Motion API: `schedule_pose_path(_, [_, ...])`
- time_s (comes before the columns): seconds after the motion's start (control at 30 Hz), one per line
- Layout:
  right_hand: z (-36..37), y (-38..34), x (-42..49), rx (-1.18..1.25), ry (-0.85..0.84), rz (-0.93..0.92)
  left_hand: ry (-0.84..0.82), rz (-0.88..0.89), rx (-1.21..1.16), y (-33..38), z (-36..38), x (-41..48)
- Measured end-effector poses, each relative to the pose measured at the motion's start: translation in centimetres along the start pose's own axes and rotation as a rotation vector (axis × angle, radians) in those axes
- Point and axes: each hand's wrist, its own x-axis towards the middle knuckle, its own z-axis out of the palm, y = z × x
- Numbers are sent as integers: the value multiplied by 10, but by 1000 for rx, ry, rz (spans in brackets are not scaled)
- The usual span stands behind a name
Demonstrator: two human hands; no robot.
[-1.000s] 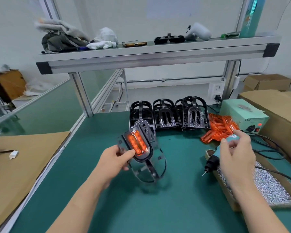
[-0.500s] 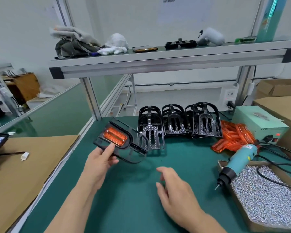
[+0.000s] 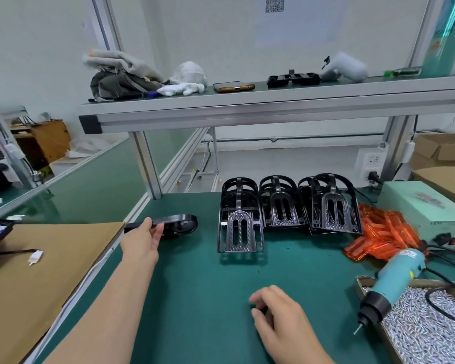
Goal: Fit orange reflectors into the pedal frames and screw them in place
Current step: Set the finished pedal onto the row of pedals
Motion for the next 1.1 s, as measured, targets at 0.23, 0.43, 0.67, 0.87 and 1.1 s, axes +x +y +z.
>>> schedule_pose_path(0.23, [0,2,4,32,-5,51,-122,-65,59,11,42,40])
schedule_pose_path(0.43, [-2,-1,4,58,-10,83,-162,-24,393,-8,42,66])
schedule_pose_path(0.67, [-4,-4,5,37,-33,113,-539,542,1740,-56,7,84])
schedule_pose_path(0.87, [-2,-3,7,40,-18,131,-539,691,1997,-53,12,103])
schedule_pose_path(1.1, [-3,-6,11,104,-16,150,-457,513,2056,-37,21,137])
